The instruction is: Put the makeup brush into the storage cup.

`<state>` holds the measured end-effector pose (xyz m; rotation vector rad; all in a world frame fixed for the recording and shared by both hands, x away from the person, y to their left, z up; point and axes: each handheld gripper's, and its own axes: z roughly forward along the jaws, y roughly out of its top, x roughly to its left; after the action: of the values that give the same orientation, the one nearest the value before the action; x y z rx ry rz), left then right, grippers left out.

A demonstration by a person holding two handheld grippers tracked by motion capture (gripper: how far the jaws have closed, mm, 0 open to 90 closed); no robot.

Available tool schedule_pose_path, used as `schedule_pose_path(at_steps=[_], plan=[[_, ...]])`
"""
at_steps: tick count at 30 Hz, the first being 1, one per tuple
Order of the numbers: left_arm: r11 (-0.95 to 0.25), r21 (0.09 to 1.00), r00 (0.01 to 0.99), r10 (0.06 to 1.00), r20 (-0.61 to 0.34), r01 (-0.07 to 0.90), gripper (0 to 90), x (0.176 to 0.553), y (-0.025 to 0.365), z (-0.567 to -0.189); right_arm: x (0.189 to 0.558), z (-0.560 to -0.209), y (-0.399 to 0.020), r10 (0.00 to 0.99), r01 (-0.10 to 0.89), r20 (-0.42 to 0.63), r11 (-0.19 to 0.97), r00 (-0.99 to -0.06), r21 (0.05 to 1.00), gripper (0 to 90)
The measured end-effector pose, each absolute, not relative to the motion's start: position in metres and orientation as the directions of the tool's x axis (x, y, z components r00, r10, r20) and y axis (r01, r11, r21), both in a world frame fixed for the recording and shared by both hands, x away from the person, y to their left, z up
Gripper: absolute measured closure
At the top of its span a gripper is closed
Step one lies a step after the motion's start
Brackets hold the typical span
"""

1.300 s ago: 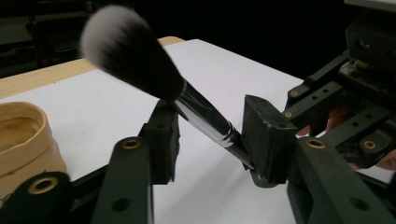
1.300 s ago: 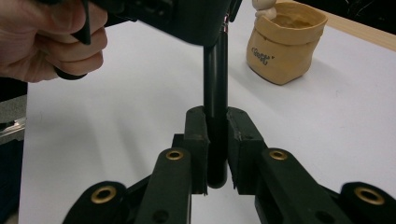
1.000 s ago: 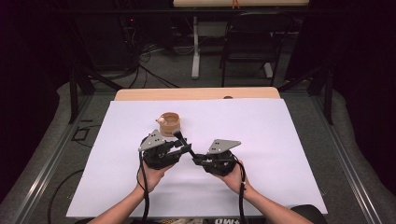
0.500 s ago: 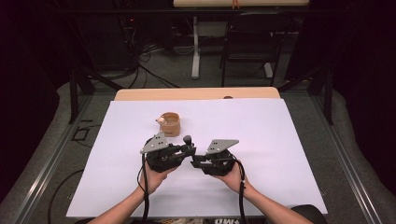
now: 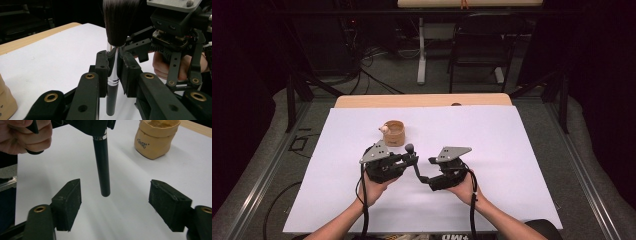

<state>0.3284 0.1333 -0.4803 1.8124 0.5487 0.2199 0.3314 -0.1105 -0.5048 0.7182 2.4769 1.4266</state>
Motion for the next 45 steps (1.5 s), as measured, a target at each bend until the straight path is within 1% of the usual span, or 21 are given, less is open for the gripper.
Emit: schedule_pose_path(at_steps=[7,12,19,27,36,45], plan=[[-0.227,0.941,0.869,0.481,-0.116,0.252,77.9,0.329,0.136,-0.480,0.330,-0.502,-0.117,0.502,0.291,0.045,0.424,-0.864,0.858,15.1],[-0.236,0.939,0.864,0.492,-0.106,0.249,77.9,0.330,0.140,-0.480,0.329,-0.499,-0.122,0.502,0.290,0.046,0.420,-0.864,0.860,13.7],[-0.247,0.937,0.863,0.496,-0.095,0.246,77.9,0.330,0.143,-0.479,0.325,-0.494,-0.131,0.490,0.255,0.016,0.425,-0.871,0.869,9.7],[-0.251,0.937,0.856,0.509,-0.084,0.242,77.9,0.330,0.148,-0.480,0.325,-0.492,-0.146,0.490,0.250,0.013,0.422,-0.872,0.872,4.7],[-0.253,0.936,0.853,0.516,-0.083,0.244,77.9,0.330,0.151,-0.480,0.322,-0.489,-0.163,0.503,0.219,-0.013,0.400,-0.864,0.890,2.2],[-0.258,0.936,0.848,0.525,-0.073,0.241,77.9,0.331,0.155,-0.479,0.319,-0.490,-0.178,0.517,0.215,-0.015,0.383,-0.856,0.899,1.8]])
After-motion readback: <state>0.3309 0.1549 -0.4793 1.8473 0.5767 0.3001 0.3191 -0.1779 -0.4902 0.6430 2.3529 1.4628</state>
